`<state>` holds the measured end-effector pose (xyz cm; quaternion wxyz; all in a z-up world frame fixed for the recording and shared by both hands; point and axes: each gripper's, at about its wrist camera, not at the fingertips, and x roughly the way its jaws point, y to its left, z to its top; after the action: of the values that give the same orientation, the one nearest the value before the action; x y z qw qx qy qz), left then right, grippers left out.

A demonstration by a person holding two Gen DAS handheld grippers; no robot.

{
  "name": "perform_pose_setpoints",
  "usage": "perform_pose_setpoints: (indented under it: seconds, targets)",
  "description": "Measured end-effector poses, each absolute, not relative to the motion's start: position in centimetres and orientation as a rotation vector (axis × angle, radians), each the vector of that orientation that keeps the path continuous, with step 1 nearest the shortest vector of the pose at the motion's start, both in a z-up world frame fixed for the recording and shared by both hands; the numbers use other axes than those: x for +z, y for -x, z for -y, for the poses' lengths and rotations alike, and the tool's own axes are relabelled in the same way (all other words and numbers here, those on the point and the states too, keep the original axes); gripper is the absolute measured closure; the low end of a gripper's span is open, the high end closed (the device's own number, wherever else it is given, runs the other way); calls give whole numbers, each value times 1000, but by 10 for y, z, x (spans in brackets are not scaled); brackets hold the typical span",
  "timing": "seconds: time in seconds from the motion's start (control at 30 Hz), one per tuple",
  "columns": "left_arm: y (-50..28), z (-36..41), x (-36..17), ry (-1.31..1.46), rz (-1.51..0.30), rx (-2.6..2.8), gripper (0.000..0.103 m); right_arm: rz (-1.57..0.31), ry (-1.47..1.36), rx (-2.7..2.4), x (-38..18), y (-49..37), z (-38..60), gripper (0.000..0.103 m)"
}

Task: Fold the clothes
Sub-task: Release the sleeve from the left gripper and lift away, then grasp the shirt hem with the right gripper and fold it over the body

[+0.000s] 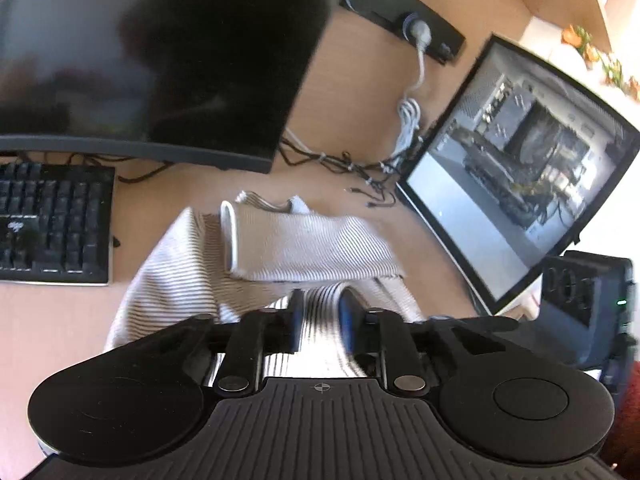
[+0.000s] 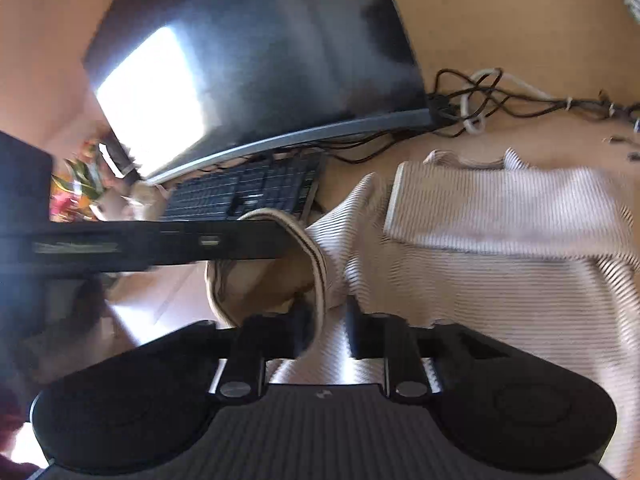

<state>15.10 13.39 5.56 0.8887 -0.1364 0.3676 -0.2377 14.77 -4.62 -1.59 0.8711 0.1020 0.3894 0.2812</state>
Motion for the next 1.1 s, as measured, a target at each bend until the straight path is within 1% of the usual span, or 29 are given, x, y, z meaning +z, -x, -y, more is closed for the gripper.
perform_pose_setpoints:
  seconds: [0.03,0.07,0.1,0.13,0.17,0.3,0.37,0.4,0.43,0.5,0.53,0.57,0.6,0.63,0.67,0.73,0.77,0.8,0.83,0.87,0.9,0.97,1.0,1.1]
  targets:
    - [-151,-142,56,291,-754,-488,60,-804,-191,562,-15,-153,48,95]
    - [-151,-151,57,287,-743,-468,53,-793,-170,536,-14,-158,50,97]
    - [-151,-160,57,282,-731,-447,38,-783,-148,509,-12,-163,52,98]
    - [-151,-168,57,272,-724,-419,26,-774,-131,478,-11,-169,54,99]
    - [-153,-173,54,257,-724,-398,22,-766,-120,439,-7,-175,59,103]
    - [-165,-166,36,184,-754,-417,9,-670,-81,341,33,-194,76,103]
    - [-173,-150,23,104,-764,-422,8,-604,-67,322,61,-202,86,103]
    - [-177,-141,17,57,-768,-416,8,-606,-70,332,69,-207,90,103]
    - [-180,-134,12,25,-777,-404,8,-632,-75,355,74,-212,94,102]
    - [-187,-129,9,44,-781,-413,8,-701,-94,407,75,-219,101,99]
    - [-189,-132,9,77,-784,-380,8,-757,-117,441,64,-218,102,95]
    - [-191,-135,10,112,-787,-342,7,-826,-162,470,48,-214,103,80]
    - [-193,-139,12,146,-789,-305,4,-904,-225,496,28,-208,102,64]
    - [-195,-142,13,181,-791,-267,2,-982,-289,521,8,-202,102,61]
    - [-197,-145,14,193,-800,-250,2,-1048,-371,548,-11,-196,102,61]
    - [-200,-147,16,178,-810,-219,2,-1118,-548,580,-41,-186,97,59]
    - [-202,-147,17,150,-809,-204,2,-1138,-600,576,-52,-185,92,51]
    - [-201,-147,19,136,-808,-192,1,-1154,-612,566,-60,-186,87,49]
    - [-201,-148,20,124,-807,-180,1,-1164,-592,556,-66,-187,80,49]
    - [-200,-148,21,112,-806,-168,0,-1165,-553,552,-70,-188,73,54]
    - [-200,-150,22,114,-802,-165,0,-1152,-505,558,-69,-190,66,76]
    - [-198,-155,26,129,-785,-146,0,-1087,-413,589,-55,-195,57,96]
    - [-197,-158,28,136,-777,-137,0,-1049,-367,605,-47,-198,53,99]
    - [-196,-173,34,190,-735,-92,0,-881,-265,626,2,-214,55,99]
